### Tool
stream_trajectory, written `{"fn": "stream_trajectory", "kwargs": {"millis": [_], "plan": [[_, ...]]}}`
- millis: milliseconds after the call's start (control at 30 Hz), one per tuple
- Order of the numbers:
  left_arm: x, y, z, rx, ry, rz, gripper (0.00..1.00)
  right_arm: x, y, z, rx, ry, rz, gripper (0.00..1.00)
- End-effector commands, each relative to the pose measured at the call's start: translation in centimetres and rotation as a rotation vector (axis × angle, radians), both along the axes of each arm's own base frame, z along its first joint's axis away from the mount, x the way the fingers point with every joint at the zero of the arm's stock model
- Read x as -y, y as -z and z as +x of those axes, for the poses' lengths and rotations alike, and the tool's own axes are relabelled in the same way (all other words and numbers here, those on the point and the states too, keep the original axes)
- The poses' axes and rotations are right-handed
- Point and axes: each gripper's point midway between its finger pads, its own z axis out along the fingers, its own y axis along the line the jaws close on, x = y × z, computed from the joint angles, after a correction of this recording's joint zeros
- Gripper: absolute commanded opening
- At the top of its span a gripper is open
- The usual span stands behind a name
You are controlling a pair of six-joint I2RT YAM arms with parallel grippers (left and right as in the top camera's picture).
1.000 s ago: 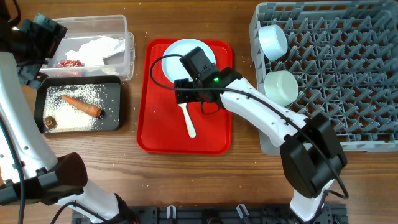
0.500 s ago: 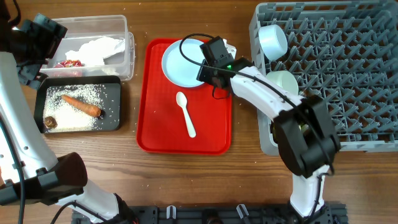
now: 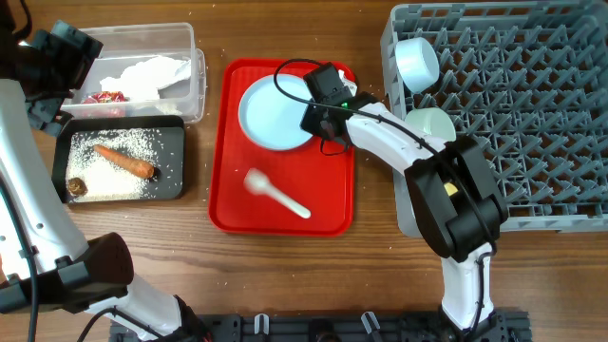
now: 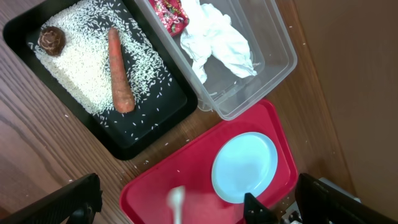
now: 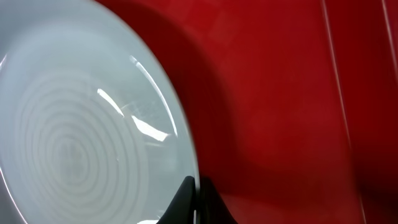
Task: Sort waste into correct bins and load items into the dishwasher rack
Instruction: 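Grasp the edge of the light blue plate with the right gripper, then lift the plate and stand it upright in the grey rack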
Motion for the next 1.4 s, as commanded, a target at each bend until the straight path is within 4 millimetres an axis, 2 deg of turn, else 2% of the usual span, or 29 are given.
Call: {"fn": "stream_trajectory", "kwargs": {"millis": [0, 200, 333, 467, 567, 633, 733, 800, 933, 1033, 1100, 1200, 1367], "plan": [[-0.3, 0.0, 0.0, -0.003, -0.022, 0.002, 1.0, 0.1, 1.3, -1.0, -0.065, -0.016, 0.012, 0.04], [-0.3, 0.0, 0.0, -0.003, -0.022, 0.002, 1.0, 0.3, 0.7, -1.1, -0.101, -0.051, 0.052, 0.04], [-0.3, 0.0, 0.0, -0.003, -0.022, 0.002, 1.0, 0.9, -2.6, 0.0, -0.041, -0.136, 0.009, 0.04], [-0.3, 0.0, 0.0, -0.003, -0.022, 0.002, 1.0, 1.5, -9.6, 1.2, 0.096, -0.248, -0.053, 0.04], [-0.3, 0.0, 0.0, -0.003, -0.022, 0.002, 1.0, 2.0, -17.6, 1.5, 0.263, -0.349, -0.105, 0.04], [-0.3, 0.0, 0.0, -0.003, -0.022, 0.002, 1.0, 3.4, -22.7, 1.3, 0.374, -0.36, -0.166, 0.04], [-0.3, 0.0, 0.0, -0.003, -0.022, 0.002, 1.0, 7.0, -29.1, 0.4, 0.525, -0.303, -0.313, 0.04], [-0.3, 0.0, 0.0, -0.003, -0.022, 0.002, 1.0, 10.6, -32.7, -0.3, 0.603, -0.238, -0.483, 0.04], [-0.3, 0.0, 0.0, -0.003, -0.022, 0.002, 1.0, 18.5, -37.8, -2.4, 0.623, -0.028, -0.877, 0.04], [-0.3, 0.0, 0.0, -0.003, -0.022, 0.002, 1.0, 23.8, -39.9, -4.1, 0.555, 0.169, -1.103, 0.04], [-0.3, 0.0, 0.0, -0.003, -0.022, 0.002, 1.0, 25.7, -39.9, -4.2, 0.499, 0.168, -1.173, 0.04], [-0.3, 0.0, 0.0, -0.003, -0.022, 0.002, 1.0, 27.9, -39.2, -3.7, 0.419, 0.131, -1.234, 0.04], [-0.3, 0.0, 0.0, -0.003, -0.022, 0.002, 1.0, 31.9, -36.7, -2.3, 0.211, -0.033, -1.36, 0.04]]}}
